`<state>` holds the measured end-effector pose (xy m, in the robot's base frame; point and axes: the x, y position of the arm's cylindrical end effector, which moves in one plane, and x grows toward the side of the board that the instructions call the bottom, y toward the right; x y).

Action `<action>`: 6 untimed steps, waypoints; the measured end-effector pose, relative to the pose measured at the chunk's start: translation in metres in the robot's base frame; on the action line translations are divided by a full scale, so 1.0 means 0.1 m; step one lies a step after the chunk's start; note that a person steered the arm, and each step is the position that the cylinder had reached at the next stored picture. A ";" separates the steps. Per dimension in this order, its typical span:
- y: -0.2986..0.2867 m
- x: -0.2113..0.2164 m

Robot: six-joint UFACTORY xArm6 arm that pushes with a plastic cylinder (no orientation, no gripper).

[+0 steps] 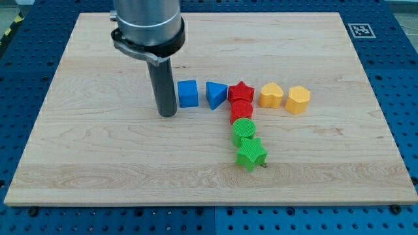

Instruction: Move the arm to the bottom of the green star

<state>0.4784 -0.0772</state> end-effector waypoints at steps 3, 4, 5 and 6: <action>-0.09 0.75; 0.06 1.07; 0.52 1.24; 1.13 1.33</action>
